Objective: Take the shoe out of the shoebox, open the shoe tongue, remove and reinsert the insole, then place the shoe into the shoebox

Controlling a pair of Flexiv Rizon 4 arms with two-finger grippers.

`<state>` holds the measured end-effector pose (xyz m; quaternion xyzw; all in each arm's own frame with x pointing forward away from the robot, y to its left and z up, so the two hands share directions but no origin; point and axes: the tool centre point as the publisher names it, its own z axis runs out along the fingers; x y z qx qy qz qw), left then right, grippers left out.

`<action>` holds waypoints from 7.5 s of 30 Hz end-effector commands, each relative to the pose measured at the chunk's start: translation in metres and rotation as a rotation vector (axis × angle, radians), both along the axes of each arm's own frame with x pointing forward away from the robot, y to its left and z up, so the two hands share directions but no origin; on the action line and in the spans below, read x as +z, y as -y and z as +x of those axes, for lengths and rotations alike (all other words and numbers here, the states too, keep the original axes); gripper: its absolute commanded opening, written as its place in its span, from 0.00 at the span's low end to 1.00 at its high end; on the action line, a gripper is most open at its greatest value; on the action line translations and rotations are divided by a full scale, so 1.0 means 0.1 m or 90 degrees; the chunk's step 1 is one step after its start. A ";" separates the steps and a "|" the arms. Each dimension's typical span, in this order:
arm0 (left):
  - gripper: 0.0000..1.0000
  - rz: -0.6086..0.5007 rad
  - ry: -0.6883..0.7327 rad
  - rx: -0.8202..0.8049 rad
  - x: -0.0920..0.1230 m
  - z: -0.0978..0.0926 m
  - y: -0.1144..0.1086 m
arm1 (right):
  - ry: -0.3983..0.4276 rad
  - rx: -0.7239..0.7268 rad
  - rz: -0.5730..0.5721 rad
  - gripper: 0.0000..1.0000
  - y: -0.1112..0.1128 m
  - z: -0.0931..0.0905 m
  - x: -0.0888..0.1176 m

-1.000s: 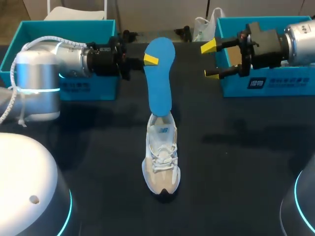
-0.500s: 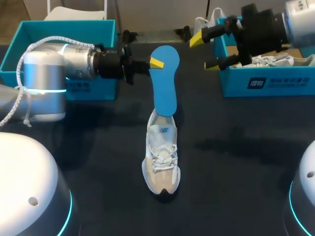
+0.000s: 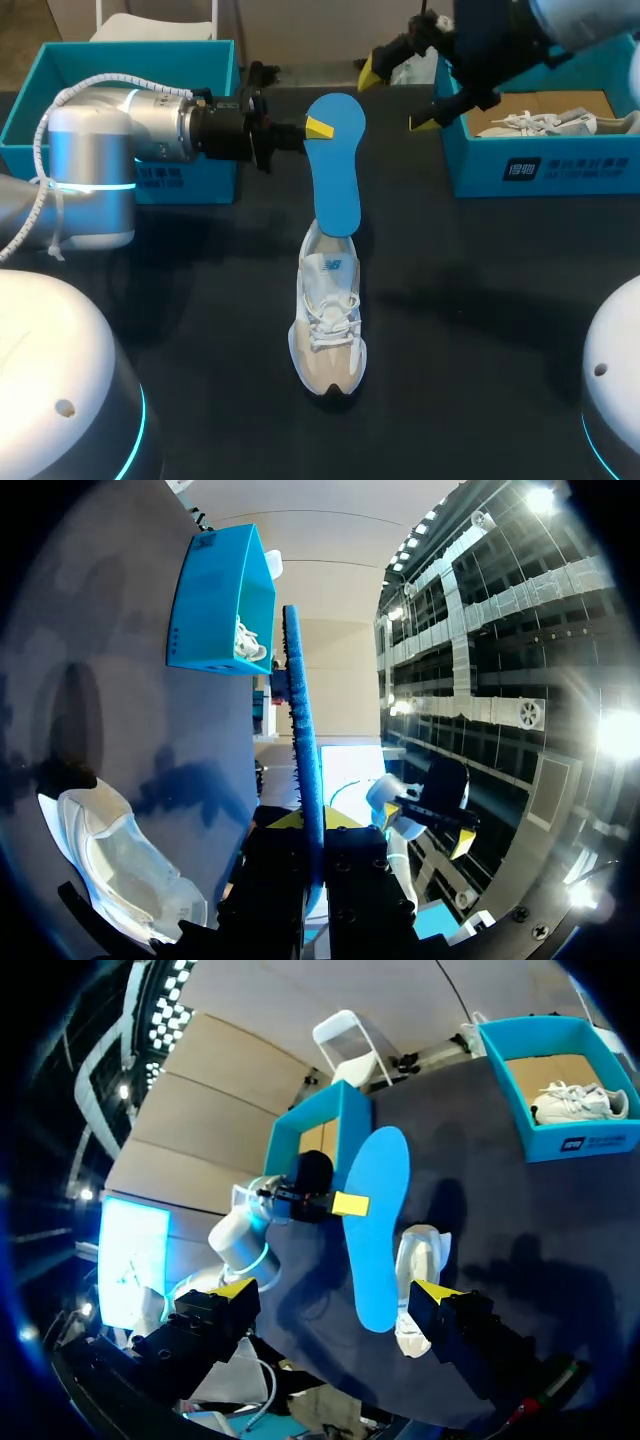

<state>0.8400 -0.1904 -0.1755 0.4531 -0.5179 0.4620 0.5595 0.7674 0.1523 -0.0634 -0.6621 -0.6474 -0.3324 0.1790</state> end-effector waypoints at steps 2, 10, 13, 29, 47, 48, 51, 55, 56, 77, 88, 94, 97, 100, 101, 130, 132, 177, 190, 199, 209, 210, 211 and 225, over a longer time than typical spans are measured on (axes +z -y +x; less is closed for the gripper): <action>0.00 0.001 0.001 0.001 0.01 0.00 0.00 | -0.034 -0.040 -0.244 1.00 -0.14 0.13 -0.03; 0.00 0.001 0.001 0.001 0.01 0.00 0.00 | -0.028 -0.037 -0.320 1.00 -0.20 0.19 -0.08; 0.00 0.001 0.001 0.001 0.01 0.00 0.00 | -0.034 -0.035 -0.358 1.00 -0.22 0.22 -0.11; 0.00 0.001 0.001 0.001 0.01 0.00 0.00 | -0.046 -0.035 -0.526 1.00 -0.38 0.30 -0.30; 0.00 0.001 0.001 0.001 0.01 0.00 0.00 | -0.047 -0.022 -0.538 1.00 -0.40 0.31 -0.35; 0.00 0.001 0.001 0.001 0.01 0.00 0.00 | -0.047 -0.022 -0.538 1.00 -0.40 0.31 -0.35; 0.00 0.001 0.001 0.001 0.01 0.00 0.00 | -0.047 -0.022 -0.538 1.00 -0.40 0.31 -0.35; 0.00 0.001 0.001 0.001 0.01 0.00 0.00 | -0.047 -0.022 -0.538 1.00 -0.40 0.31 -0.35; 0.00 0.001 0.001 0.001 0.01 0.00 0.00 | -0.047 -0.022 -0.538 1.00 -0.40 0.31 -0.35; 0.00 0.001 0.001 0.001 0.01 0.00 0.00 | -0.046 -0.006 -0.337 1.00 -0.12 0.29 -0.36; 0.00 0.001 0.001 0.001 0.01 0.00 0.00 | -0.006 -0.001 -0.180 1.00 0.14 0.27 -0.38; 0.00 0.001 0.001 0.001 0.01 0.00 0.00 | 0.013 0.029 -0.111 1.00 0.28 0.26 -0.39; 0.00 0.001 0.001 0.001 0.01 0.00 0.00 | 0.018 0.056 -0.056 1.00 0.32 0.27 -0.40; 0.00 0.001 0.001 0.001 0.01 0.00 0.00 | 0.020 0.055 -0.021 1.00 0.35 0.28 -0.44; 0.00 0.001 0.001 0.001 0.01 0.00 0.00 | 0.021 0.062 0.000 1.00 0.36 0.28 -0.47; 0.00 0.001 0.001 0.001 0.01 0.00 0.00 | 0.029 0.056 0.254 1.00 0.29 0.29 -0.79; 0.00 0.001 0.001 0.001 0.01 0.00 0.00 | 0.035 0.058 0.265 1.00 0.29 0.29 -0.82; 0.00 -0.017 0.058 0.000 0.22 0.15 -0.05 | 0.065 0.081 0.407 1.00 0.39 0.45 -1.08; 0.00 -0.008 0.472 -0.037 0.41 0.17 -0.18 | 0.065 0.081 0.407 1.00 0.39 0.45 -1.08; 0.00 0.005 0.790 0.018 0.49 0.13 -0.21 | 0.065 0.081 0.407 1.00 0.39 0.45 -1.08; 0.00 -0.043 1.094 0.067 0.54 0.10 -0.28 | 0.065 0.081 0.407 1.00 0.39 0.45 -1.08; 0.00 -0.044 1.137 0.069 0.52 0.10 -0.28 | 0.065 0.081 0.407 1.00 0.39 0.45 -1.08; 0.00 -0.047 1.163 0.067 0.50 0.10 -0.29 | 0.065 0.081 0.407 1.00 0.39 0.45 -1.08; 0.00 -0.145 1.625 0.171 0.42 0.18 -0.31 | 0.065 0.081 0.407 1.00 0.39 0.45 -1.08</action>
